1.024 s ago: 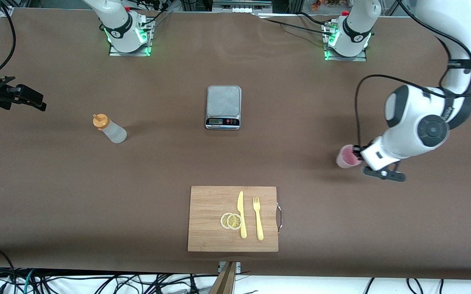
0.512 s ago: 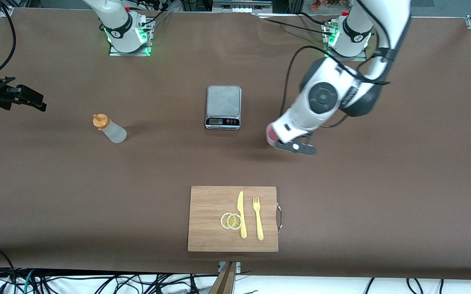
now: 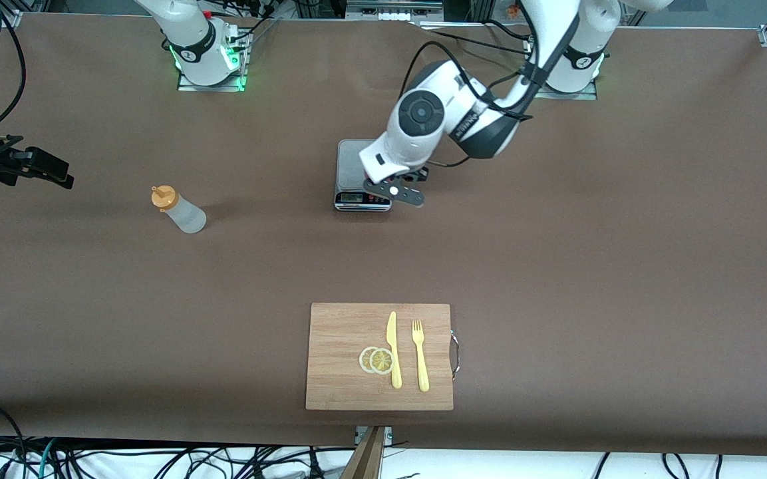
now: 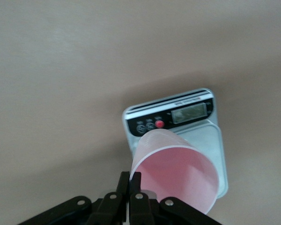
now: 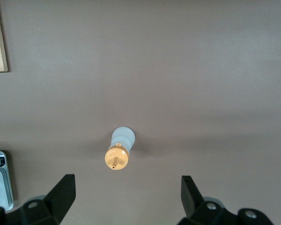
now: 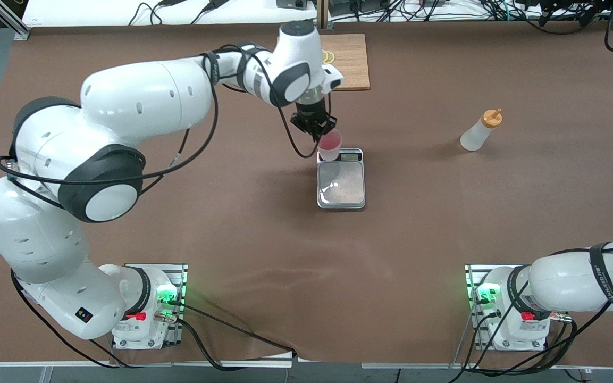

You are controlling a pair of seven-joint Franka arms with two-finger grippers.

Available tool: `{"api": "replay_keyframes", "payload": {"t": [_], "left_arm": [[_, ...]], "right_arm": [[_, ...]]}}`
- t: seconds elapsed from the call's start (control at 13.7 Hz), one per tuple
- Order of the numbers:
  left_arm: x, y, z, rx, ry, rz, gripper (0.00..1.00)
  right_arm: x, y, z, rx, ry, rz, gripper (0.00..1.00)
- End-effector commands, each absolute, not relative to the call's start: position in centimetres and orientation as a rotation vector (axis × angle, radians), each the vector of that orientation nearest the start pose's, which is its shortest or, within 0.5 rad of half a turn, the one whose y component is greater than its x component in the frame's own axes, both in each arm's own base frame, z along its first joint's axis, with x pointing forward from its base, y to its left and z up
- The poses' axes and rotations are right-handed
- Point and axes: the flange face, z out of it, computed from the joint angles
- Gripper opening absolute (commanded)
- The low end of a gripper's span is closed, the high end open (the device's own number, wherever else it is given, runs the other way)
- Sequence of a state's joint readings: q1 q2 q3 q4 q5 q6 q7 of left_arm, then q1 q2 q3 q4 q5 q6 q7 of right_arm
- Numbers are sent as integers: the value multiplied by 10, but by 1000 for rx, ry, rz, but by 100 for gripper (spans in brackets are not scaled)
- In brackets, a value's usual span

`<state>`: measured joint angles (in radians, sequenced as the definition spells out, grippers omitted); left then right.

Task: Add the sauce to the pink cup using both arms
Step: 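Lift the pink cup with the left gripper and carry it to the scale, then set the cup on the scale while the right gripper grasps the bottle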

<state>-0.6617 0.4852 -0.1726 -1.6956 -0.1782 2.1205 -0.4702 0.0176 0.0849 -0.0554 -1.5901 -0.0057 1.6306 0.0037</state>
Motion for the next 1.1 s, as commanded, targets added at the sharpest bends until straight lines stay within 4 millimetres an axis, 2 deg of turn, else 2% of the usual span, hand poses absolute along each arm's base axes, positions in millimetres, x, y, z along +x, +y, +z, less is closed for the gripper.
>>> {"api": "replay_keyframes", "payload": {"t": [0.0,0.15,0.22,0.37,0.51,0.66,0.8,0.88,0.95,1.02], "left_arm": [[435,-514,308,-3256,433,298,0],[418,-529,306,-3247,492,282,0],[416,-531,305,-3229,520,257,0],[414,-530,297,-3193,553,239,0],[406,-532,290,-3177,573,254,0],[407,-530,288,-3167,580,251,0],[403,-533,280,-3134,617,236,0],[394,-538,276,-3121,642,243,0],[394,-538,275,-3120,639,245,8],[395,-538,276,-3122,640,243,39]], "right_arm": [[595,-19,540,-3145,48,135,100],[598,-17,522,-3142,24,188,100],[597,-16,514,-3134,-50,207,100],[602,-25,494,-3063,-314,240,100],[600,-50,474,-2928,-519,234,100],[596,-70,451,-2769,-705,196,100],[593,-89,418,-2573,-905,126,100],[590,-102,400,-2475,-980,69,100],[587,-113,383,-2372,-1042,-18,100],[584,-121,368,-2276,-1107,-97,100]]}}
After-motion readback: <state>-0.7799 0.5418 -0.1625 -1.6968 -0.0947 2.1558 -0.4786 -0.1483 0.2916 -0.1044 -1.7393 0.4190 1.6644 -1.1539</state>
